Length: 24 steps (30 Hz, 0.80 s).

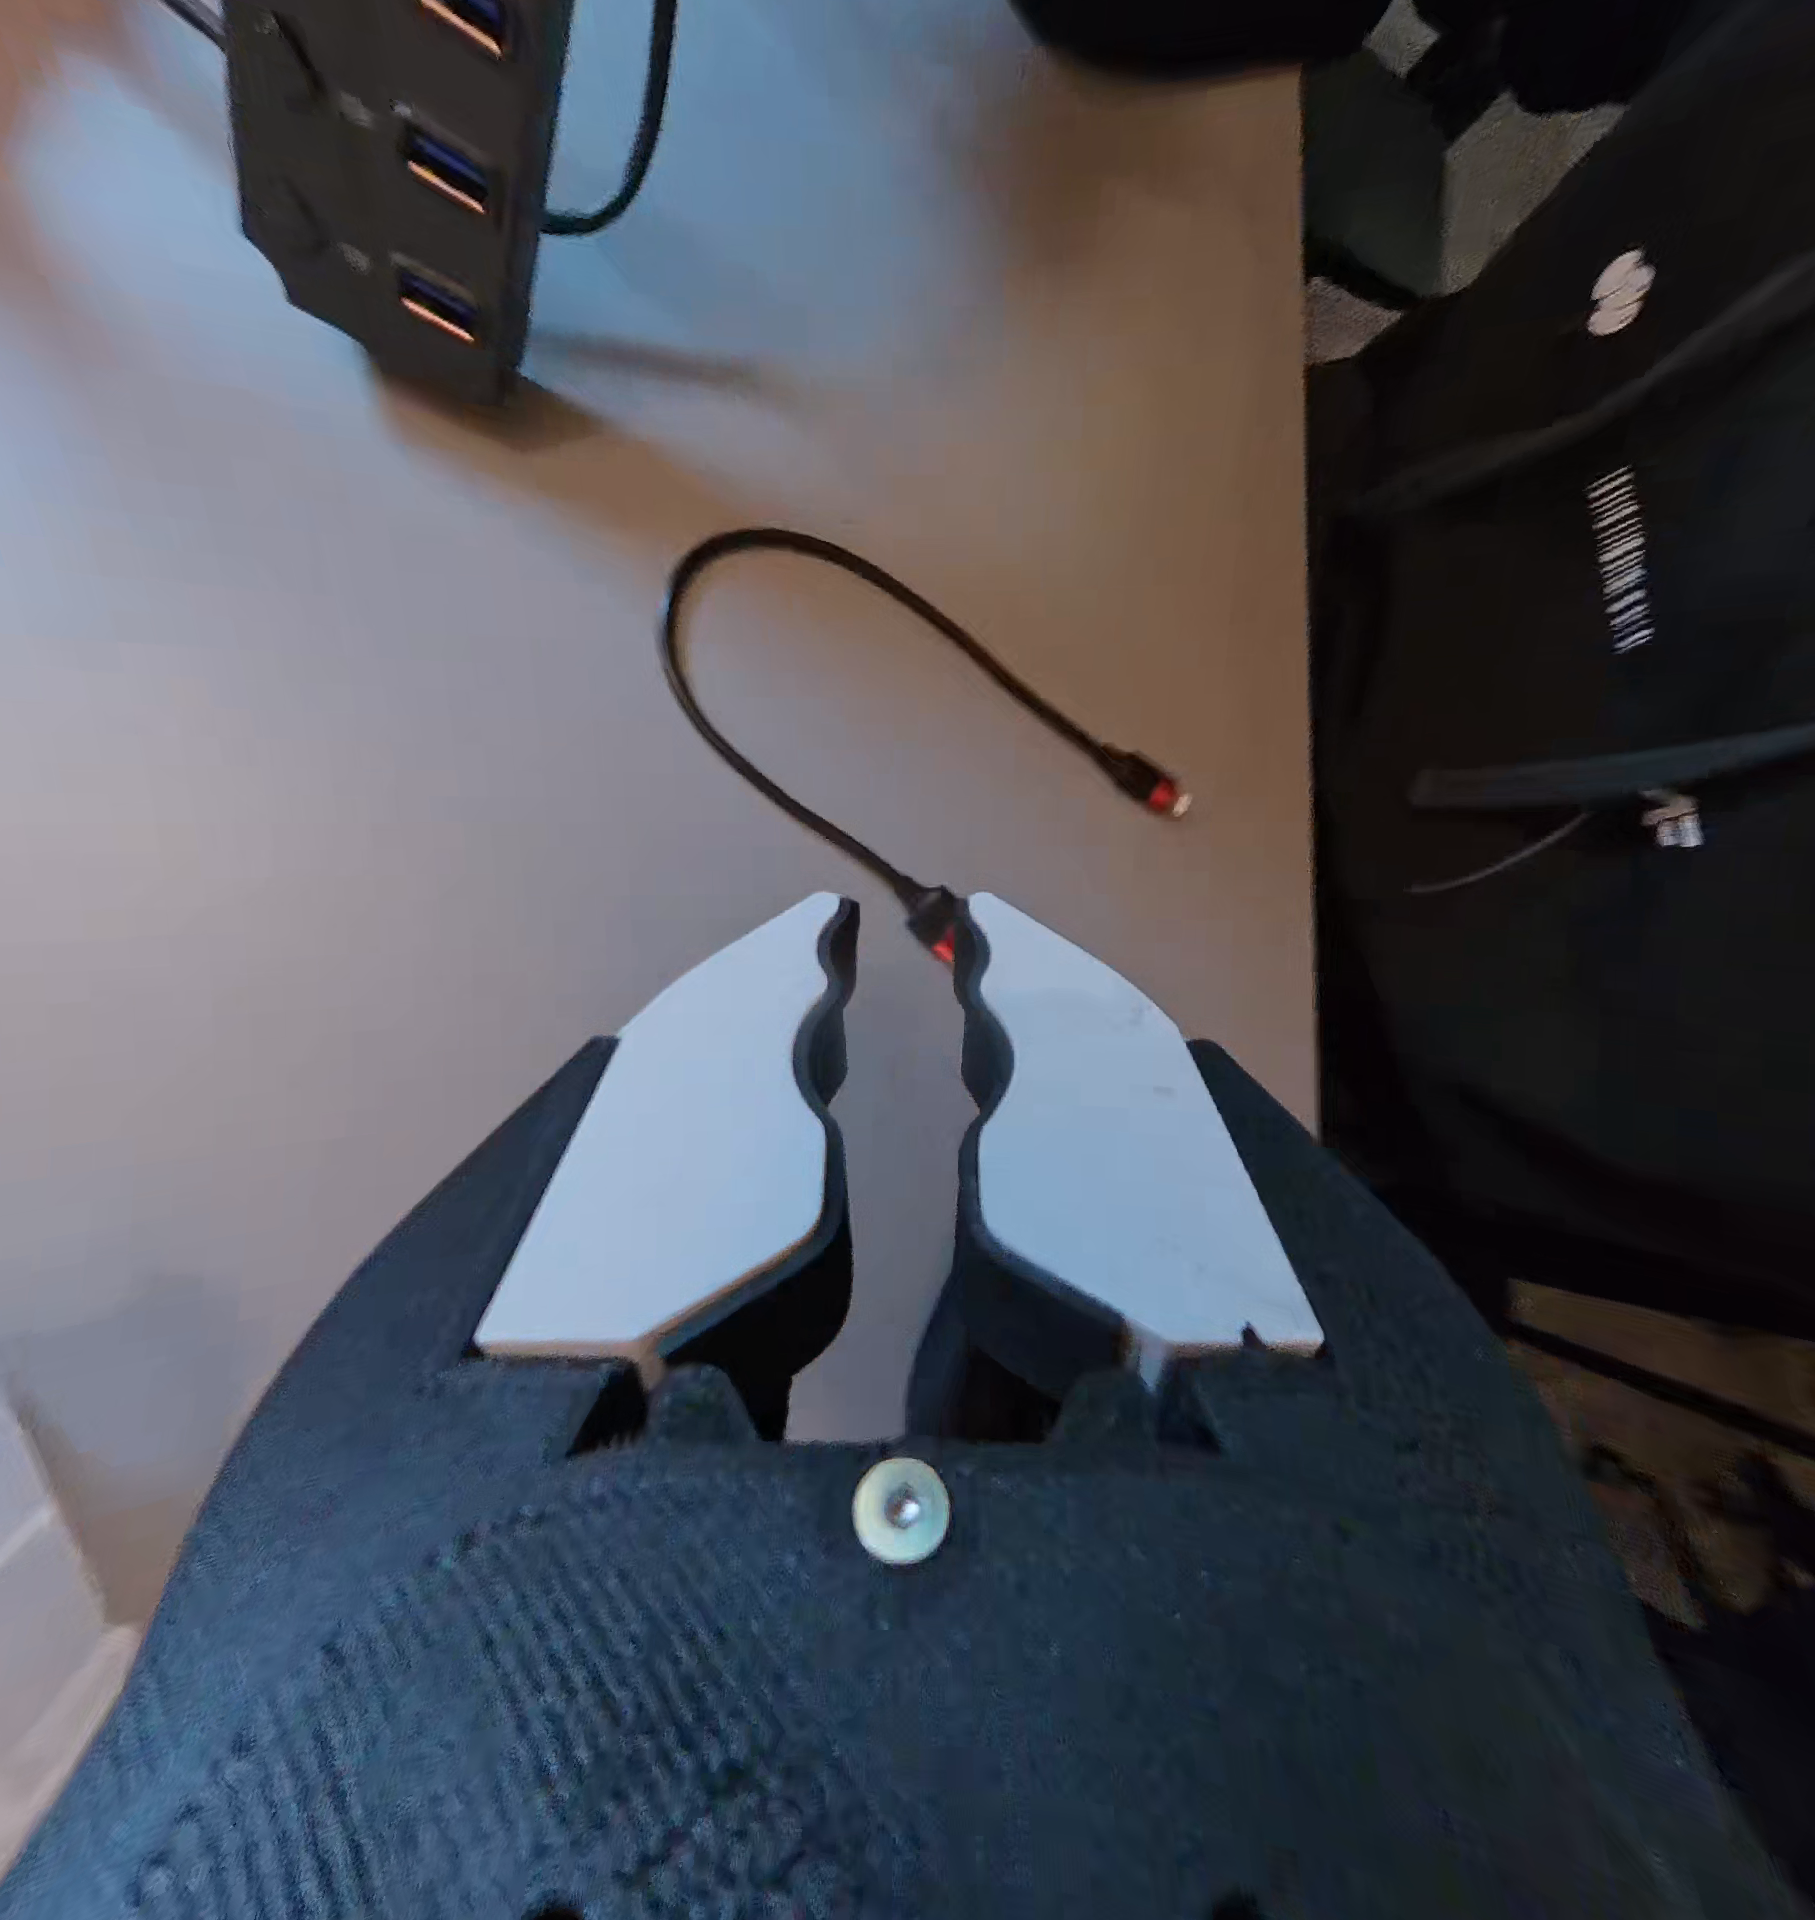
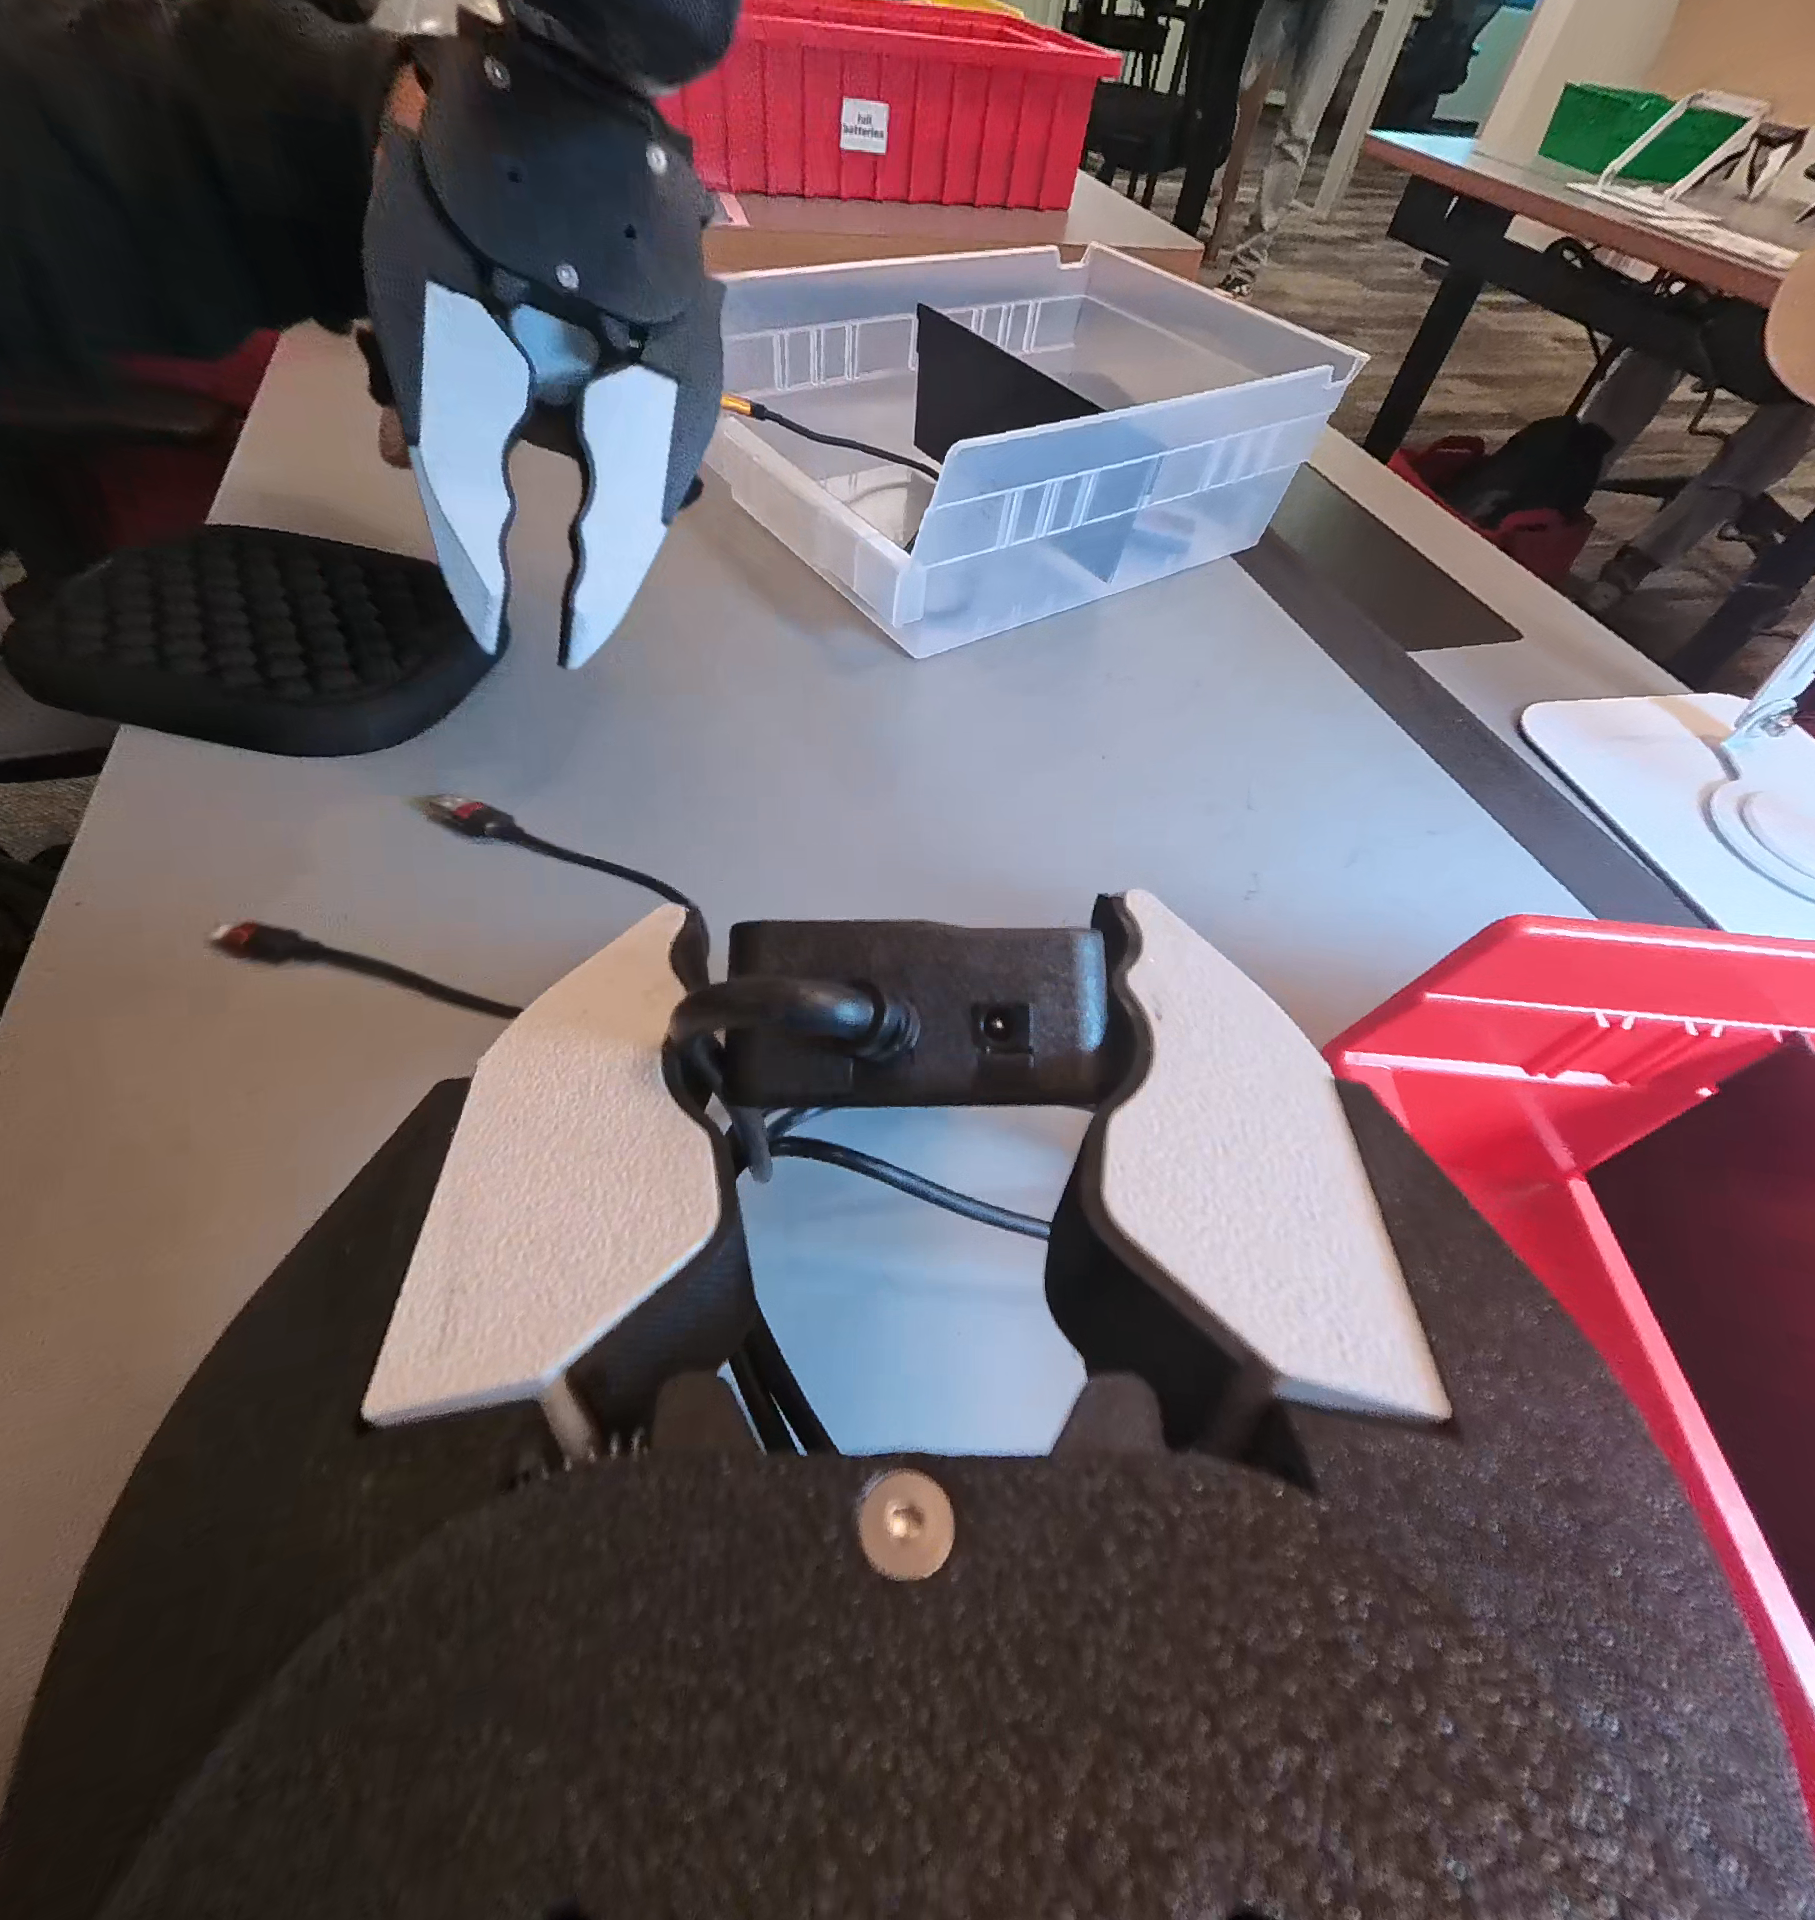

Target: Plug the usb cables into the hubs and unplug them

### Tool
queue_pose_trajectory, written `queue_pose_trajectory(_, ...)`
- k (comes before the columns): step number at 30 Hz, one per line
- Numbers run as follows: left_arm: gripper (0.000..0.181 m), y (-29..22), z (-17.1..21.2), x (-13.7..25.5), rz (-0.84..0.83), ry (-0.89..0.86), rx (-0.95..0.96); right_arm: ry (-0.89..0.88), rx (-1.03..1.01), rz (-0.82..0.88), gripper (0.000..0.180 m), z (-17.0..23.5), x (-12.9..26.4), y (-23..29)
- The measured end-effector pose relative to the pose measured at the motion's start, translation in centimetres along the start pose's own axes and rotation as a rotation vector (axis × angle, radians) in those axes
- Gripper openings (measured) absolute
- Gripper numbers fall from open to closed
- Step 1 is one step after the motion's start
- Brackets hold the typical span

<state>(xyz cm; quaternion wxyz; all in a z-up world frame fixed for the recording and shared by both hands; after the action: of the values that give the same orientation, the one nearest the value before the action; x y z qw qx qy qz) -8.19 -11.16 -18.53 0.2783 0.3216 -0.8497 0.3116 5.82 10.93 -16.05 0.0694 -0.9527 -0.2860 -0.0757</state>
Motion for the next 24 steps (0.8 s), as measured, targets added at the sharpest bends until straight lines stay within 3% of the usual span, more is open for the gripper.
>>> queue_pose_trajectory(3, 0.019, 0.3, 0.0, -0.4, -0.071, 0.035, -0.2, 0.003, 0.001, 0.0, 0.071, 0.1, -0.1, 0.0)
queue_pose_trajectory(6, 0.022, -1.0, -0.1, -2.4, -0.016, 0.079, -0.43, 0.001, -0.002, 0.0, 0.071, 0.2, -0.2, 0.0)
queue_pose_trajectory(14, 0.044, -2.1, 2.3, -6.2, 0.083, 0.509, -0.834, -0.01, -0.03, -0.009, 0.071, 0.5, -0.1, -0.2)
queue_pose_trajectory(17, 0.041, -1.9, 1.8, -6.6, 0.146, 0.524, -0.838, -0.01, -0.036, -0.009, 0.071, 0.6, -0.1, -0.3)
queue_pose_trajectory(18, 0.032, -1.7, 1.5, -6.8, 0.155, 0.506, -0.806, -0.009, -0.035, -0.009, 0.071, 0.6, 0.0, -0.3)
queue_pose_trajectory(24, 0.027, -0.5, 0.2, -8.2, 0.146, 0.264, -0.522, -0.007, -0.035, -0.016, 0.071, 0.7, 0.0, -0.3)
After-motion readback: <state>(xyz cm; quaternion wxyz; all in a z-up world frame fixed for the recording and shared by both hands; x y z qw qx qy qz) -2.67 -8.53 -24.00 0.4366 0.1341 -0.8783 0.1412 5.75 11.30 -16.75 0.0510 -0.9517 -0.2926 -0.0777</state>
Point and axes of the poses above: each gripper's, where its closed fingertips meet, x back along the fingers, z out of its underside, y = z × x across the jaws, the point moved 7 cm from there along x, back along the fingers, and after that the axes turned 9 degrees about -y, right-handed, at the moved point
